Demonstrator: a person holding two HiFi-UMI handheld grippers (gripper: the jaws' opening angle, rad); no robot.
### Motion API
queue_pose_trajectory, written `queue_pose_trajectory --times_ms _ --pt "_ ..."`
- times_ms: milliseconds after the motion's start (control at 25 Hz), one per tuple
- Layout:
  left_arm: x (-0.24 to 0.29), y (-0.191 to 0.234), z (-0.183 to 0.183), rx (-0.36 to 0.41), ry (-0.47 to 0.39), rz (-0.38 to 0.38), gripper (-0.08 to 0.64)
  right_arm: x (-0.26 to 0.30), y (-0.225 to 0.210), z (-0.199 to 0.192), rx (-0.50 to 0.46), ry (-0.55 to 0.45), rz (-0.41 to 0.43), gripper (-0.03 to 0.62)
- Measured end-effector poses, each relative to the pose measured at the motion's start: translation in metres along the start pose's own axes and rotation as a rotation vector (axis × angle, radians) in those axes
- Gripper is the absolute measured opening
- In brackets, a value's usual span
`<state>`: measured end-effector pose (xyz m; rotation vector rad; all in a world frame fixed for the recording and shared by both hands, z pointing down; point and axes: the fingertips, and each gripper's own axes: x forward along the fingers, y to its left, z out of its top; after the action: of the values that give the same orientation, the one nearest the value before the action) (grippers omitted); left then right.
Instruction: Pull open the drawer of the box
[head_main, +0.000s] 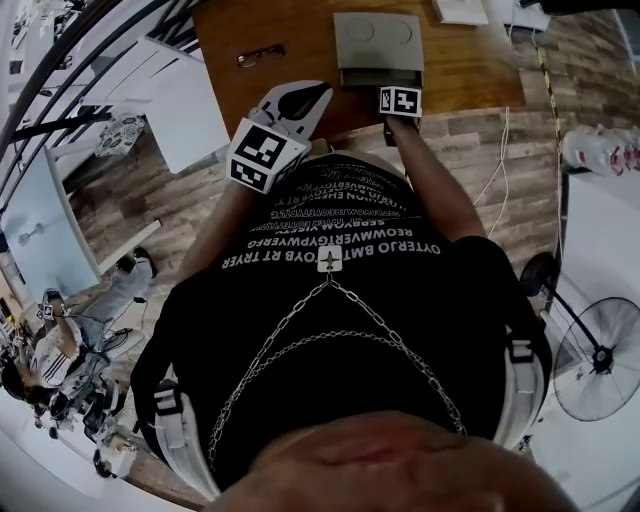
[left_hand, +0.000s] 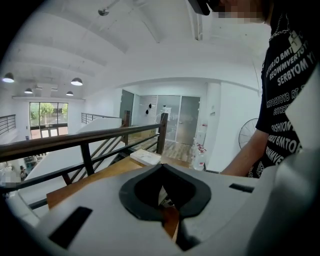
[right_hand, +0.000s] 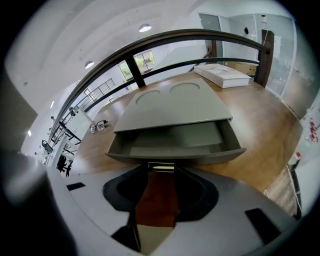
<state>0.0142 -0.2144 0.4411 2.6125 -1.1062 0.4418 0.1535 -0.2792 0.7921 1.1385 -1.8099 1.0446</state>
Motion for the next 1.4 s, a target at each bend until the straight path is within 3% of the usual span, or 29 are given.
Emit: queue_pose_trajectory --times_ms 440,600,680,720,960,1120,1240,1400 --pt "-0.01 -0.027 -0.012 -0.032 0.003 0.043 0.005 -0.009 0.006 -0.021 -0.058 0.024 0.015 0.152" --pt "-0.019 -0.03 -0.019 -0.04 0.002 0.062 0.005 -0.015 0.002 -0.023 -0.078 0.003 -0.046 0.015" --pt "-0.022 -0.034 -0.023 -0.045 0.003 0.066 0.005 -0.016 0.0 -0.025 -0.059 -0.008 -0.038 -0.002" --pt "-0.023 -0.037 -0.024 -0.046 0.005 0.067 0.005 -0.017 0.001 -0.026 -0.042 -0.012 -0.018 0.003" --pt "-0.021 -0.057 -0.036 -0.052 0.027 0.067 0.005 -0.015 0.008 -0.026 0.011 -0.008 0.059 0.176" --pt "-0.022 -0.064 -0.027 -0.04 -0.001 0.092 0.005 -0.009 0.005 -0.023 -0.009 0.031 0.038 0.186" --pt "-0.026 -0.064 -0.023 -0.02 -0.004 0.13 0.005 -0.008 -0.001 -0.023 -0.031 0.059 0.003 0.139" --pt "-0.038 -0.061 -0.015 -0.013 -0.012 0.167 0.005 -0.017 -0.005 -0.023 -0.043 0.043 -0.037 -0.002"
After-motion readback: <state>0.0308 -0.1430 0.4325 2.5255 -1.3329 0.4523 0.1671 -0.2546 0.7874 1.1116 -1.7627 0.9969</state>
